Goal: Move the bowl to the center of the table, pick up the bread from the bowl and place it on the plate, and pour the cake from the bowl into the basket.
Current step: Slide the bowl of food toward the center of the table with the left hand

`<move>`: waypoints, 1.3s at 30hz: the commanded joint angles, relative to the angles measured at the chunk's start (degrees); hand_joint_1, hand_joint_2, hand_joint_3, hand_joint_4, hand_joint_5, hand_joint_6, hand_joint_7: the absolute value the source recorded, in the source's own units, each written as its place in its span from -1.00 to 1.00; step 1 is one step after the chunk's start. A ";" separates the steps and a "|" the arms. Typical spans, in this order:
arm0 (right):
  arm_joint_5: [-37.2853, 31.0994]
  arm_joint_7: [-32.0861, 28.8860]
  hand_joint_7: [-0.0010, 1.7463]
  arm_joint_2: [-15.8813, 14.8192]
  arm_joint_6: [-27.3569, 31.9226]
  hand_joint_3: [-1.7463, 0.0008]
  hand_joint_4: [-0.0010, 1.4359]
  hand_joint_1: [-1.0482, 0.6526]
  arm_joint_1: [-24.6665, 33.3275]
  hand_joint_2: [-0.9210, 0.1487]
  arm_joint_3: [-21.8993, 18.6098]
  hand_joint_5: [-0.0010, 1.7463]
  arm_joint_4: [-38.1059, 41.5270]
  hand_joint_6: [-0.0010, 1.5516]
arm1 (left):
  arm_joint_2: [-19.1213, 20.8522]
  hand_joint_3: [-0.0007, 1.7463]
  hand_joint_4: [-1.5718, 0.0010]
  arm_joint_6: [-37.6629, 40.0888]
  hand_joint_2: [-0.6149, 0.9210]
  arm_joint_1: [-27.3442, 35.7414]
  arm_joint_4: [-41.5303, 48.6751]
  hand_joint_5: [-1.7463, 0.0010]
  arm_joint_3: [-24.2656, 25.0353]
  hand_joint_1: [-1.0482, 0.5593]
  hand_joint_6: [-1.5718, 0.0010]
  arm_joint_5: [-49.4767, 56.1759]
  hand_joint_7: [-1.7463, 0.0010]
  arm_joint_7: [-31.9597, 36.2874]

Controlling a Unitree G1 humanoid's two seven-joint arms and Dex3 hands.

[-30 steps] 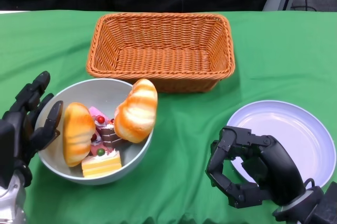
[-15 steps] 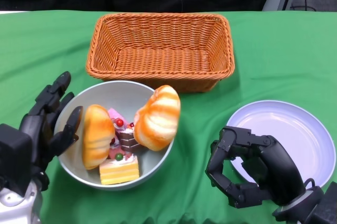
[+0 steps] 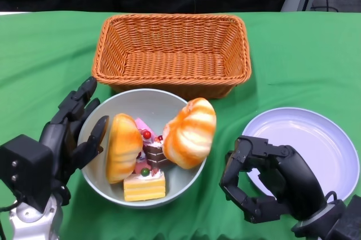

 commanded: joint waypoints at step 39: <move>0.10 -1.22 0.58 -0.11 -1.22 -0.14 0.24 -0.02 -0.28 -0.16 0.06 0.88 -0.01 0.07 | 0.10 -0.58 0.54 -10.31 1.00 -1.02 1.81 0.93 -0.68 -0.52 0.56 3.90 0.96 4.49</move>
